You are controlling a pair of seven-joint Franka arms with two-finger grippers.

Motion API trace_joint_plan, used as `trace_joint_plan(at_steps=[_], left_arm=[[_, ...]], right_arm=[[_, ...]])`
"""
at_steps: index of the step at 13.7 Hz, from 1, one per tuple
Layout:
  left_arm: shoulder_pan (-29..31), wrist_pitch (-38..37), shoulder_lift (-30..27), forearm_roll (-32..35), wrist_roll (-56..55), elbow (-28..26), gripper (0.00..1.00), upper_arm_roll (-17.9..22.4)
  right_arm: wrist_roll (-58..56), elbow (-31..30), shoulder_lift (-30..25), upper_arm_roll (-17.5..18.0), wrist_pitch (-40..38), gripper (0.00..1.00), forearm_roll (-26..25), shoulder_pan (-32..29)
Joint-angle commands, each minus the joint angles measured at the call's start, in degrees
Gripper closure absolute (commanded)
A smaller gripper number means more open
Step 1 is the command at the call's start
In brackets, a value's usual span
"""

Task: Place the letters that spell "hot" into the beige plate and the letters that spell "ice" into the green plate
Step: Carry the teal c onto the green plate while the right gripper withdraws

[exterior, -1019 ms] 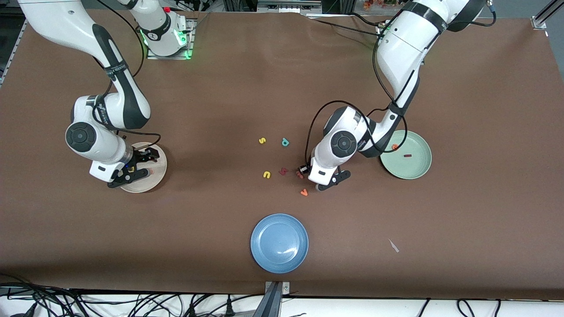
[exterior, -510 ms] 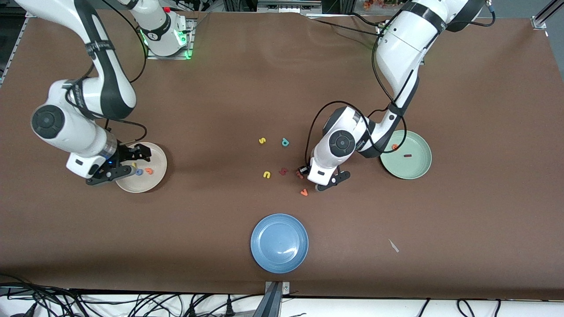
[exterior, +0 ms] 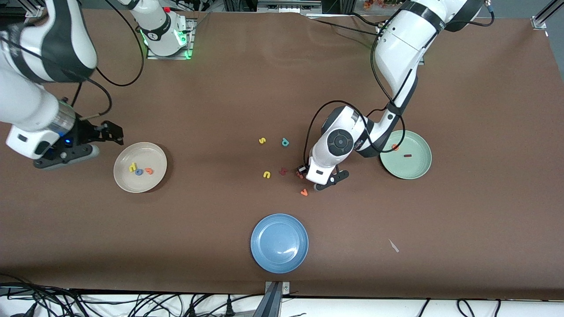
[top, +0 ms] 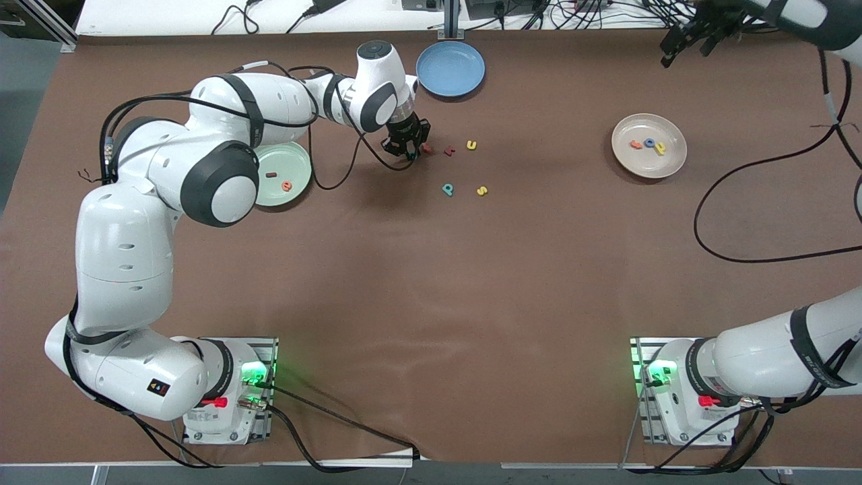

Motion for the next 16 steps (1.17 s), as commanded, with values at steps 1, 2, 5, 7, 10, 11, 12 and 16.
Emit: trace_joint_plan(at_steps=[1,2,5,7,10,11,12,16], left_arm=[[-0.76,-0.15,1.32,2.0,-1.29,1.66,0.92,0.51],[-0.67,-0.33,1.06,2.0,-1.12,1.66,0.94,0.59],[2.13,-5.74,-2.88,2.17,0.46,1.66,0.94,0.59],[4.76,-12.34,-7.45,1.83,5.28,1.66,0.94,0.33],[9.95,-20.86,-11.59,1.56,11.51,1.66,0.94,-0.02],[11.7,-24.11,-12.82,1.56,14.76,1.66,0.94,-0.02],[13.72,-28.06,-13.7,1.56,18.45,1.66,0.94,-0.02],[22.07,-39.77,-15.2,2.09,35.58,0.78,0.94,0.33]], right_arm=[[1.9,3.29,-1.16,0.29,-4.72,0.0,2.38,-0.15],[3.65,3.29,-2.3,0.37,-5.16,0.0,2.56,-0.15],[8.84,3.29,-4.6,1.95,-6.05,0.0,2.65,-0.06],[9.46,2.77,-4.43,1.96,-6.05,0.0,2.65,-0.06],[9.55,2.5,-3.72,2.39,-5.26,0.0,2.65,-0.06],[9.55,2.59,-3.72,2.4,-5.26,0.0,2.65,-0.06],[9.55,2.59,-3.72,2.4,-5.26,0.0,2.74,-0.06],[9.55,2.59,-3.55,2.4,-5.26,0.0,5.2,-0.15]])
